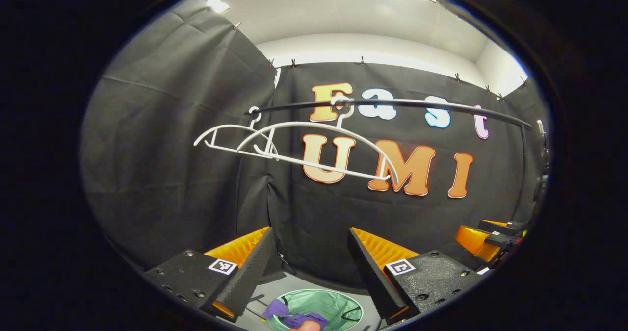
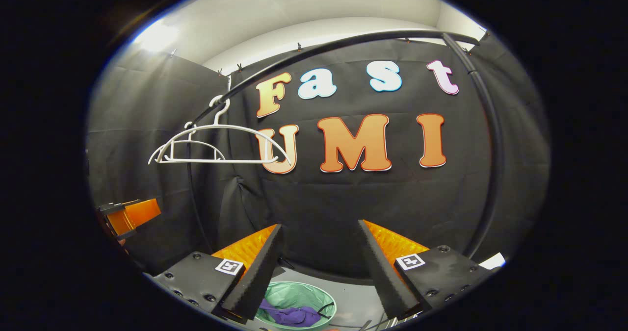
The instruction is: Grasp the clothes on the hanger with both hands and then place them into the laundry hamper below.
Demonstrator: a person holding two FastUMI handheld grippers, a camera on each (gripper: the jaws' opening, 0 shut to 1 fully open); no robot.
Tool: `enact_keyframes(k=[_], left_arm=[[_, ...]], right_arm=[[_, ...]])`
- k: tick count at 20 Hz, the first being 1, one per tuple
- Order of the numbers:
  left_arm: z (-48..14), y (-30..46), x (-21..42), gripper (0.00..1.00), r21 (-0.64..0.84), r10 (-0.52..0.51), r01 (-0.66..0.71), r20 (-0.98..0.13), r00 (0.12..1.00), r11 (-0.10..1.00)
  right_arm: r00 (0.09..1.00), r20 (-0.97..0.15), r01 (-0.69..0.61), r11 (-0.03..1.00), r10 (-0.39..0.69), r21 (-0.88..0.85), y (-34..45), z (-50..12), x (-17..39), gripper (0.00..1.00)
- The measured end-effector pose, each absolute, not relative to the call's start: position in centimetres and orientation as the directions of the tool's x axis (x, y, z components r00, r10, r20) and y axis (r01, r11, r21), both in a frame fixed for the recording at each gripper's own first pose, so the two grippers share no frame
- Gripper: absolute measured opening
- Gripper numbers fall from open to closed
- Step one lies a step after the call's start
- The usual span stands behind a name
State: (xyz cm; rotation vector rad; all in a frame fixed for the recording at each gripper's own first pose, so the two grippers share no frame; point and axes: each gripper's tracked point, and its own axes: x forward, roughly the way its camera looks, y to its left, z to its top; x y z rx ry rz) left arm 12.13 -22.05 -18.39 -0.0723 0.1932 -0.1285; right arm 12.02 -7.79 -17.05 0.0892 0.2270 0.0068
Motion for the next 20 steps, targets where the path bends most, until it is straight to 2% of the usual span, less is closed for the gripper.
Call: enact_keyframes(k=[1, 4, 6, 7, 11, 12, 14, 15, 17, 20], left_arm=[[-17.8, -22.3, 11.1, 0.92, -0.081, -0.124, 0.111, -0.182, 0.975, 0.991], [-16.3, -22.4, 9.2, 0.92, -0.053, -0.089, 0.082, -0.155, 0.984, 0.995], [-15.4, -22.7, 6.9, 0.95, -0.048, -0.076, 0.070, -0.144, 0.987, 0.996], [-15.3, -23.1, 6.1, 0.92, -0.054, -0.080, 0.073, -0.147, 0.986, 0.996], [-14.8, -23.9, 3.8, 0.95, -0.051, -0.079, 0.073, -0.146, 0.986, 0.996], [-14.6, -23.9, 3.6, 0.92, -0.050, -0.080, 0.074, -0.140, 0.987, 0.996], [-14.0, -24.2, 3.0, 0.92, -0.058, -0.083, 0.076, -0.127, 0.988, 0.995], [-13.7, -24.3, 2.7, 0.92, -0.061, -0.085, 0.078, -0.122, 0.989, 0.995], [-13.5, -24.1, 2.4, 0.92, -0.065, -0.091, 0.084, -0.113, 0.989, 0.994], [-13.1, -23.9, 2.1, 0.92, -0.070, -0.094, 0.087, -0.106, 0.990, 0.994]], right_arm=[[0.977, -0.214, -0.004, 0.995, 0.024, 0.096, -8.2, -16.3, 11.2, 0.89], [0.981, -0.191, -0.023, 0.994, 0.044, 0.108, -9.7, -13.3, 8.1, 1.00], [0.983, -0.180, -0.029, 0.994, 0.048, 0.107, -10.6, -12.4, 6.4, 0.99], [0.983, -0.177, -0.030, 0.993, 0.050, 0.112, -11.0, -12.1, 5.6, 0.99], [0.982, -0.181, -0.033, 0.993, 0.054, 0.118, -12.1, -11.7, 3.2, 0.98], [0.982, -0.181, -0.038, 0.993, 0.058, 0.116, -12.1, -11.6, 2.9, 0.98], [0.981, -0.182, -0.052, 0.993, 0.072, 0.110, -11.8, -11.3, 2.3, 1.00], [0.981, -0.177, -0.059, 0.992, 0.078, 0.109, -11.6, -11.0, 2.0, 0.98], [0.983, -0.164, -0.070, 0.992, 0.087, 0.107, -10.9, -10.5, 1.5, 1.00], [0.982, -0.158, -0.089, 0.991, 0.104, 0.099, -9.6, -10.1, 0.4, 0.98]])
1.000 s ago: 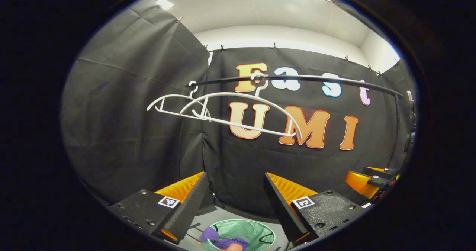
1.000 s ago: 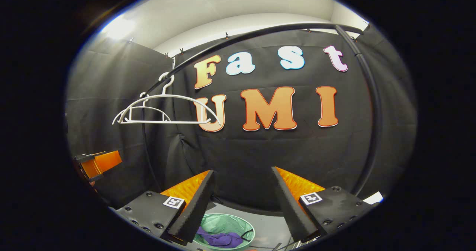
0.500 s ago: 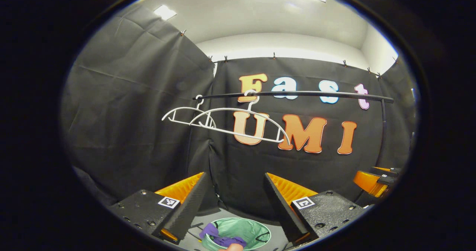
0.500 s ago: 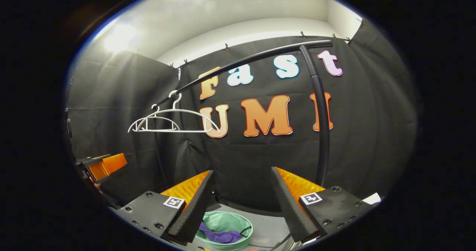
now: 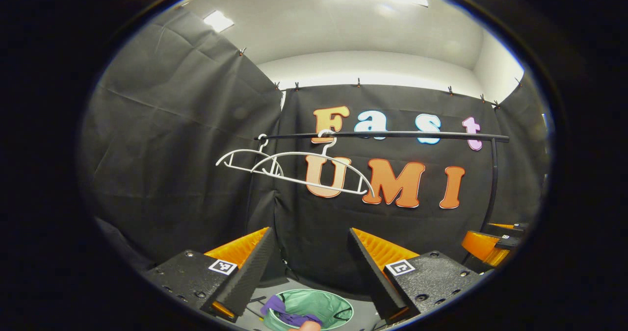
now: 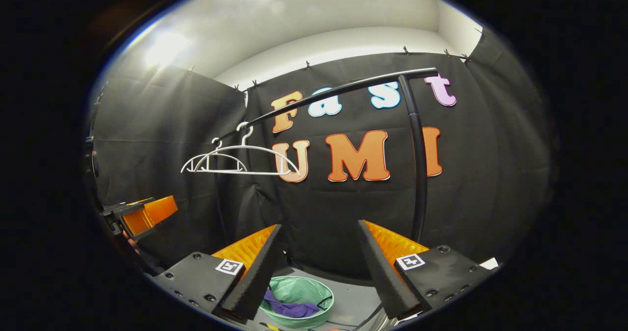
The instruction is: Grasp the clothes on the hanger with both hands and then place them into the laundry hamper below.
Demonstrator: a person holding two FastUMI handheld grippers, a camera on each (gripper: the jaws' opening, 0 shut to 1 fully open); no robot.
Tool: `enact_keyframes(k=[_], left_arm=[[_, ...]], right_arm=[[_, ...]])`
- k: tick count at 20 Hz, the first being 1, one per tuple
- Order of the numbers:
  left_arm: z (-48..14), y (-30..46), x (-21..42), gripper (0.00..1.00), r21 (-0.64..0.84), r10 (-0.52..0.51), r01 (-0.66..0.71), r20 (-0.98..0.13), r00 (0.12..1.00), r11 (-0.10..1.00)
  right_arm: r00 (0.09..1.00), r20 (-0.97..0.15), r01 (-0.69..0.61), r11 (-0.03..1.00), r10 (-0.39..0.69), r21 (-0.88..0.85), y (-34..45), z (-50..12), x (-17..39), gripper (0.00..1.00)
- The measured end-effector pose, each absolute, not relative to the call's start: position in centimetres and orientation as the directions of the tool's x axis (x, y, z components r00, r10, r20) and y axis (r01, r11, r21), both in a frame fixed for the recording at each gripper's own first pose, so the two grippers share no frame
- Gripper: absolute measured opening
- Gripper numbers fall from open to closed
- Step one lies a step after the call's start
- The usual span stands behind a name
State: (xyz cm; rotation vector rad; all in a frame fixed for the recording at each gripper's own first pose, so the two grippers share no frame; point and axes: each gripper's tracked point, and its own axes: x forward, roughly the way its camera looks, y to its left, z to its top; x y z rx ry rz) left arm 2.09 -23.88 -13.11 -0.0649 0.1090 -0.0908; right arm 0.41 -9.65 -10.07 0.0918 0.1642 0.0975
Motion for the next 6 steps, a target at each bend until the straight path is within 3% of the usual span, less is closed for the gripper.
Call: enact_keyframes(k=[2, 3, 6], left_arm=[[-12.9, -23.8, 2.1, 0.92, -0.077, -0.095, 0.087, -0.106, 0.990, 0.993], [-12.8, -23.8, 2.0, 0.92, -0.081, -0.098, 0.089, -0.109, 0.989, 0.993], [-12.5, -23.8, 1.3, 0.95, -0.073, -0.104, 0.096, -0.109, 0.989, 0.993]], right_arm=[[0.982, -0.152, -0.095, 0.991, 0.109, 0.096, -9.2, -9.7, -0.1, 0.98], [0.983, -0.150, -0.090, 0.991, 0.105, 0.100, -9.1, -9.6, -0.3, 0.89], [0.984, -0.147, -0.087, 0.989, 0.104, 0.119, -8.8, -9.5, -1.1, 0.89]])
